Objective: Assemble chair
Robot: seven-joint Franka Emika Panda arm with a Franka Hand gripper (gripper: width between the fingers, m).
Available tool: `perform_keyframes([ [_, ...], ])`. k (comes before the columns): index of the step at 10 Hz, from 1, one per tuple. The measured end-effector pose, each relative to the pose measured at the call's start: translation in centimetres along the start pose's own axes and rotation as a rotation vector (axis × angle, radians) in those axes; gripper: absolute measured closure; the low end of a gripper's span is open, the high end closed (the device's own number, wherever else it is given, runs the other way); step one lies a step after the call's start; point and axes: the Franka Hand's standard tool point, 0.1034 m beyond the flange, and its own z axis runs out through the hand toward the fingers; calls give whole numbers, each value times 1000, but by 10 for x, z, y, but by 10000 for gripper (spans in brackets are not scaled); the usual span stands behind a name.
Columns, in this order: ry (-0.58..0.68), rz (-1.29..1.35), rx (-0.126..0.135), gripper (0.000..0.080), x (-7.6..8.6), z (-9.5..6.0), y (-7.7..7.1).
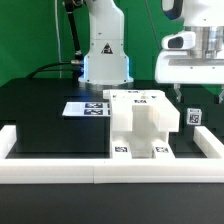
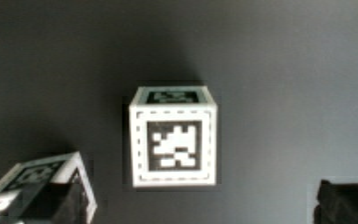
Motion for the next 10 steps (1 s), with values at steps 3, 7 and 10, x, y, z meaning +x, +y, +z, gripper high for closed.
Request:
perform_keyframes([
  [3,-11,-1,-15,151,-2,11,2],
  [7,-22,-5,-27,151,-3,21,2],
  [10,-24,-7,-29,151,-2,25,0],
])
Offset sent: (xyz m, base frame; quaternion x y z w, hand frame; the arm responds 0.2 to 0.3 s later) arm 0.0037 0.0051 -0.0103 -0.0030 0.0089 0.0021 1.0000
